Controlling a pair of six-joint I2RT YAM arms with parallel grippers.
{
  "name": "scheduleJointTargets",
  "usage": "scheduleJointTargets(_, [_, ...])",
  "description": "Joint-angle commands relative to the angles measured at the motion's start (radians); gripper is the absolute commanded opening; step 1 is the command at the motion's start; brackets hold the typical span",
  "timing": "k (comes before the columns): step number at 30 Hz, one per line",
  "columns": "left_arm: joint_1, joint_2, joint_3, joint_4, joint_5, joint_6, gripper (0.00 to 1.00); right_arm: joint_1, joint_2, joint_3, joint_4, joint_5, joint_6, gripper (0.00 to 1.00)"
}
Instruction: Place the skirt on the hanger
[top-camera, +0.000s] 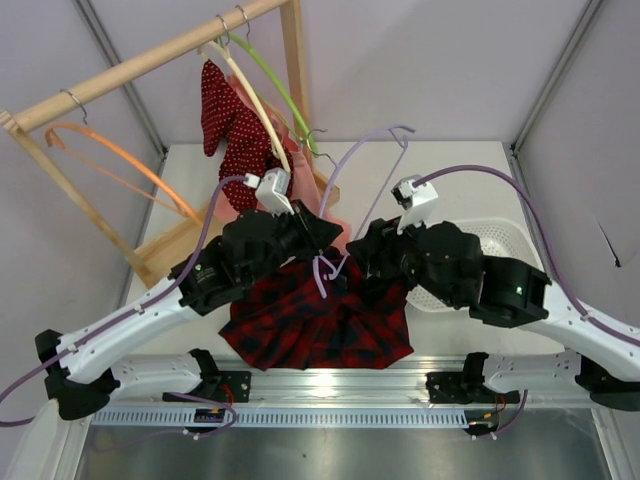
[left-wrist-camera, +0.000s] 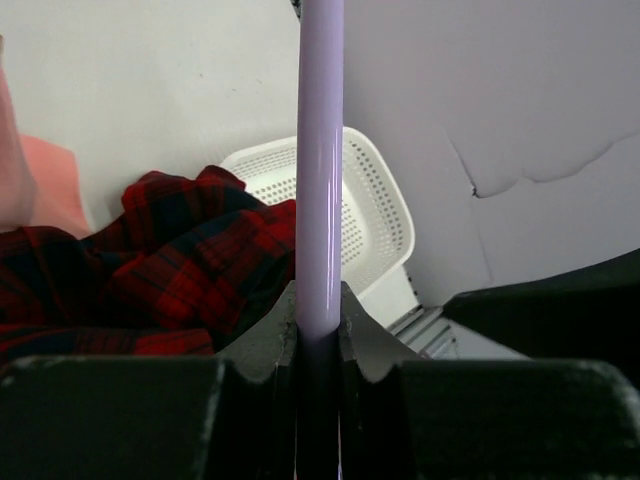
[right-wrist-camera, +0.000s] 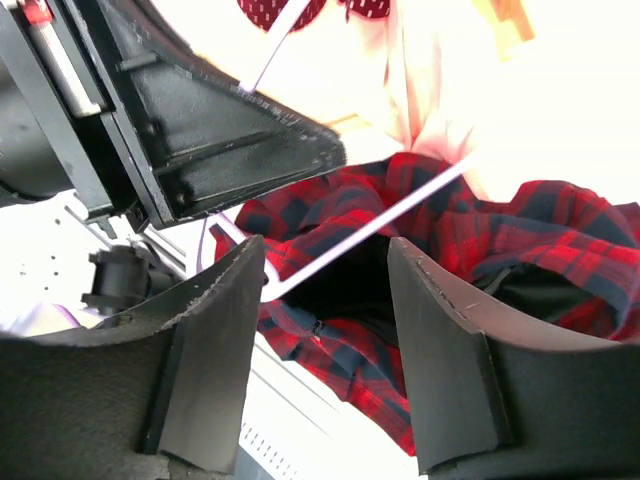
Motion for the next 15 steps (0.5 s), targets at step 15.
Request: scheduleJointTargets(15, [-0.006,0.044,0.426,-0.48,-0.023,0.559,0.0,-0.073,-0.13,-0.069,-0.06,0.109,0.049,0.68])
